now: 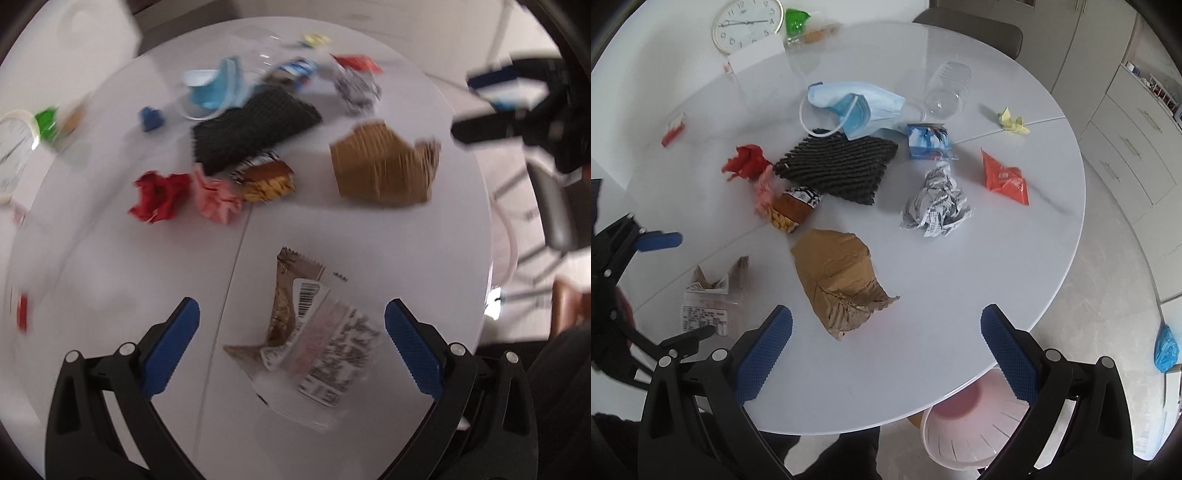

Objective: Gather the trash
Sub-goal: 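Grasp the brown paper bag with the right gripper while the left gripper grasps the clear wrapper, then carry both items to the white wastebasket and open both grippers over it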

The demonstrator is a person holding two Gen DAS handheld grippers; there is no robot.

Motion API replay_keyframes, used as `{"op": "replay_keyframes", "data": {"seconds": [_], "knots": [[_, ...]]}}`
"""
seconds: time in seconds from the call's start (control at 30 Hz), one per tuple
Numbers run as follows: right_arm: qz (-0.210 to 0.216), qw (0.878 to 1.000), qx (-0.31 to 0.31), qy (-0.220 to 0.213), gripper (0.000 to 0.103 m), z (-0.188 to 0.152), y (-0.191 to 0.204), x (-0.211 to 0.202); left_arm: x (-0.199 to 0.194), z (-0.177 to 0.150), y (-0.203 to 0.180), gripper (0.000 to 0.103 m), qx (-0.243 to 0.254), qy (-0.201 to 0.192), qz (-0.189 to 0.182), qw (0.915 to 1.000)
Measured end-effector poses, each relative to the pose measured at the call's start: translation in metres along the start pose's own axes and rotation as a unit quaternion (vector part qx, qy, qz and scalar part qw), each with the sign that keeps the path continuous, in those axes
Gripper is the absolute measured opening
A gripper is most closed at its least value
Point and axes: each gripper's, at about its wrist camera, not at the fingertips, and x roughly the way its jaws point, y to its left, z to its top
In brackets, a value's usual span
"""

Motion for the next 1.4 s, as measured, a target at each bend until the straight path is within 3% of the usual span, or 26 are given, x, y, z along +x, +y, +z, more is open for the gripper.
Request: {"op": "replay_keyframes", "data": {"seconds": [0.13, 0.2, 0.3, 0.47, 0.6, 0.63, 0.7, 0.73, 0.9, 1.03, 1.23, 1.27, 1.3, 1.4], "knots": [[-0.007, 1.000, 0.006, 0.003, 0.101, 0.004, 0.005, 0.003, 0.016, -0.003, 0.002, 0.086, 0.063, 0.006, -0.041, 0.9972], [-0.005, 1.000, 0.010, 0.006, 0.101, 0.006, 0.010, 0.009, 0.019, -0.004, 0.006, 0.069, 0.075, 0.010, -0.061, 0.9952], [0.005, 1.000, 0.006, 0.018, 0.101, 0.010, 0.018, 0.022, 0.029, -0.005, 0.011, 0.061, 0.082, 0.015, -0.073, 0.9939], [-0.026, 0.997, -0.069, 0.030, 0.101, 0.019, 0.042, 0.051, 0.029, -0.010, 0.033, 0.045, 0.038, 0.021, -0.110, 0.9930], [-0.032, 0.994, -0.091, 0.044, 0.097, 0.025, 0.047, 0.070, 0.021, -0.013, 0.055, 0.041, -0.016, 0.019, -0.134, 0.9906], [-0.025, 0.994, -0.088, 0.051, 0.094, 0.026, 0.045, 0.075, 0.018, -0.015, 0.060, 0.041, -0.030, 0.019, -0.139, 0.9897], [0.003, 0.995, -0.074, 0.073, 0.072, 0.024, 0.041, 0.086, 0.015, -0.018, 0.066, 0.041, -0.050, 0.018, -0.140, 0.9887], [0.012, 0.995, -0.067, 0.076, 0.067, 0.023, 0.040, 0.087, 0.011, -0.018, 0.070, 0.041, -0.060, 0.016, -0.138, 0.9885], [0.054, 0.997, -0.025, 0.055, 0.057, 0.015, 0.032, 0.077, -0.010, -0.016, 0.067, 0.040, -0.089, -0.005, -0.124, 0.9884], [0.087, 0.995, 0.039, 0.026, 0.055, 0.000, 0.010, 0.056, -0.023, -0.008, 0.054, 0.040, -0.094, -0.020, -0.117, 0.9885], [0.102, 0.988, 0.119, -0.003, 0.055, -0.035, -0.033, 0.016, -0.024, -0.007, 0.038, 0.042, -0.063, -0.020, -0.071, 0.9953], [0.101, 0.988, 0.120, -0.006, 0.055, -0.041, -0.039, 0.009, -0.024, -0.008, 0.037, 0.052, -0.052, -0.017, -0.061, 0.9966], [0.100, 0.988, 0.119, -0.006, 0.055, -0.045, -0.041, 0.004, -0.023, -0.009, 0.038, 0.070, -0.032, -0.012, -0.051, 0.9981], [0.094, 0.989, 0.113, -0.003, 0.055, -0.054, -0.048, -0.008, -0.020, -0.014, 0.035, 0.084, 0.050, -0.005, -0.030, 0.9983]]}}
